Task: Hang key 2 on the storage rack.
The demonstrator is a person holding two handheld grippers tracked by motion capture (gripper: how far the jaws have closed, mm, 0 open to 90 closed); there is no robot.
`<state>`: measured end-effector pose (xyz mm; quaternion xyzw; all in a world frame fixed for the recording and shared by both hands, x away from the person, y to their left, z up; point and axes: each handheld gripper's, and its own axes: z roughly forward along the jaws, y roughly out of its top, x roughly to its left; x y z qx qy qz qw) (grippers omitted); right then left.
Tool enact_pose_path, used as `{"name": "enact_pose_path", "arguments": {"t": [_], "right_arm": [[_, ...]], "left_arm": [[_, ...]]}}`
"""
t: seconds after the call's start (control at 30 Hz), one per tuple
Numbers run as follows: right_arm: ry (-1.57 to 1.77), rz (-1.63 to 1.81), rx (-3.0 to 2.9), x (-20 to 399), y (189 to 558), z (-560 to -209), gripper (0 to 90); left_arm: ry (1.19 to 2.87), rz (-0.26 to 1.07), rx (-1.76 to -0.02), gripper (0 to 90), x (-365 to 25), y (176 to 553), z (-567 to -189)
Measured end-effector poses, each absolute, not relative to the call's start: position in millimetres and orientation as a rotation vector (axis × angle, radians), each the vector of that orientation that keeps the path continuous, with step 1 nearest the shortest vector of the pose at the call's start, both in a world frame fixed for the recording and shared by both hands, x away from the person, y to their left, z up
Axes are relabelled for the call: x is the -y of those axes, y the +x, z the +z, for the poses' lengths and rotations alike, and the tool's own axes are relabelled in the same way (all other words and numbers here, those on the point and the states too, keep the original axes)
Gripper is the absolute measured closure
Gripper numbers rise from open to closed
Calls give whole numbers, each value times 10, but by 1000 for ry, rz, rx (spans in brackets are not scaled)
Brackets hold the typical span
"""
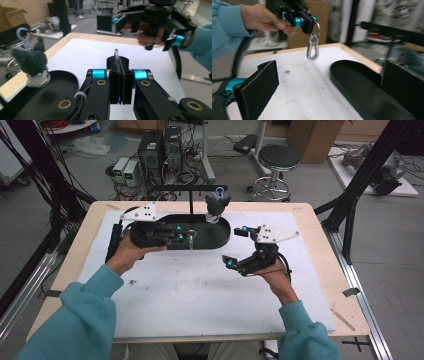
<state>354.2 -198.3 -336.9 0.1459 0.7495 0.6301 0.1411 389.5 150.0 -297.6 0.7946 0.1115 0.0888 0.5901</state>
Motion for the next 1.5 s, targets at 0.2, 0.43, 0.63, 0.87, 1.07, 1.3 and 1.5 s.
{"name": "enact_pose_path", "arguments": {"t": [0.2,0.43,0.63,0.87,1.07,1.3,1.5], "right_arm": [[588,1763,-2011,2266,3359,-3593,6],[724,1728,-1876,2563,3184,-3871,6],[811,1684,-1804,2728,3109,-4031,6],[851,1626,-1776,2769,3075,-4216,6],[885,1587,-1728,2816,3039,-4329,6],[881,1560,-1689,2836,3010,-4409,6],[878,1553,-1681,2840,3020,-4438,6]], "left_arm": [[1885,246,-303,881,-1545,4111,-2830],[1911,288,-372,881,-1595,4316,-2749],[1932,319,-423,881,-1657,4464,-2728],[1965,337,-460,881,-1712,4675,-2706],[1992,359,-501,881,-1721,4810,-2688],[2013,374,-531,881,-1678,4937,-2698],[2029,390,-556,881,-1651,5019,-2719]]}}
